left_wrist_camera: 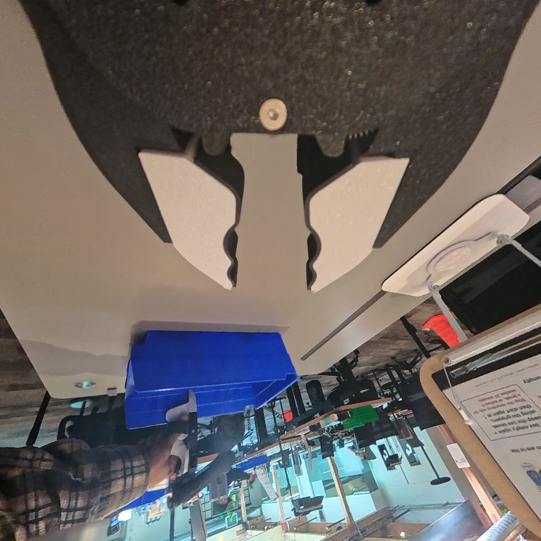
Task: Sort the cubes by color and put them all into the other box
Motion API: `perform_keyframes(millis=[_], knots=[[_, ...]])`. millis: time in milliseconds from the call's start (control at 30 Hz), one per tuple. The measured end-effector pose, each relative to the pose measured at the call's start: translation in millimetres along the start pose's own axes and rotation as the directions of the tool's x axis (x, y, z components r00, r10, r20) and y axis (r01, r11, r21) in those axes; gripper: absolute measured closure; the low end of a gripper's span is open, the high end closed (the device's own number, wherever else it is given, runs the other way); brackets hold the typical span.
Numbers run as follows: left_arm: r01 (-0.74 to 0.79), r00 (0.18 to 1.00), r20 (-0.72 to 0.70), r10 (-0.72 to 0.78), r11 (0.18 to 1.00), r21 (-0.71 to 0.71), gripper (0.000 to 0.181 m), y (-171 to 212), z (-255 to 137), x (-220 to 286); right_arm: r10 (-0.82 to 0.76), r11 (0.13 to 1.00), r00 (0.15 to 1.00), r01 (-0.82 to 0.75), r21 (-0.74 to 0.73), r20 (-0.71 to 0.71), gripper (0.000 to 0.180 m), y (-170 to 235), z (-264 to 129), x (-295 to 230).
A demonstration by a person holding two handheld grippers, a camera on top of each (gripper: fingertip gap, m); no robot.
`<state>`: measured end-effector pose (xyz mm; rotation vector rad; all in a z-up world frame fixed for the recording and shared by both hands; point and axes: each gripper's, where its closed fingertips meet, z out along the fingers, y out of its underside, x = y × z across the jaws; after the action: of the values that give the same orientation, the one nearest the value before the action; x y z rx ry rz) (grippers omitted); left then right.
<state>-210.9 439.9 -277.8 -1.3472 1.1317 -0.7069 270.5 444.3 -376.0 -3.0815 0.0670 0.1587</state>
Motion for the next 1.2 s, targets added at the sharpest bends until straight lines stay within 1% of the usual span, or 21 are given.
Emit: perform_keyframes(millis=[100,233,333,433,600,833,1200], knots=[[0.049,0.998,0.026,-0.049,0.999,-0.009,0.136,-7.4,-20.0,0.9,-0.002,1.000,1.000,0.002,-0.003,0.031,0.174,-5.3,3.4,-31.1],[0.130,0.990,0.047,-0.130,0.991,-0.011,0.136,-20.0,-56.7,1.2,-0.017,1.000,0.999,0.018,-0.021,0.035,0.174,-12.1,8.4,-77.4],[0.203,0.978,0.054,-0.201,0.979,-0.019,0.136,-24.7,-81.2,3.4,-0.017,0.999,0.999,0.018,-0.034,0.042,0.175,-18.1,12.3,-117.3],[0.233,0.971,0.068,-0.231,0.972,-0.019,0.136,-25.8,-99.8,4.6,-0.010,0.999,0.997,0.014,-0.042,0.078,0.175,-24.7,17.2,-161.1],[0.222,0.972,0.096,-0.217,0.974,-0.049,0.136,-25.6,-118.2,-0.9,-0.017,0.999,0.993,0.023,-0.049,0.117,0.175,-41.0,24.8,-230.6],[0.227,0.969,0.107,-0.224,0.974,-0.016,0.137,-36.5,-140.8,-8.0,-0.028,0.998,0.992,0.035,-0.055,0.125,0.175,-70.3,35.0,-317.5],[0.247,0.955,0.160,-0.249,0.968,0.036,0.138,-42.5,-173.2,-29.7,-0.011,0.999,0.991,0.017,-0.044,0.130,0.175,-106.1,47.8,-428.7]])
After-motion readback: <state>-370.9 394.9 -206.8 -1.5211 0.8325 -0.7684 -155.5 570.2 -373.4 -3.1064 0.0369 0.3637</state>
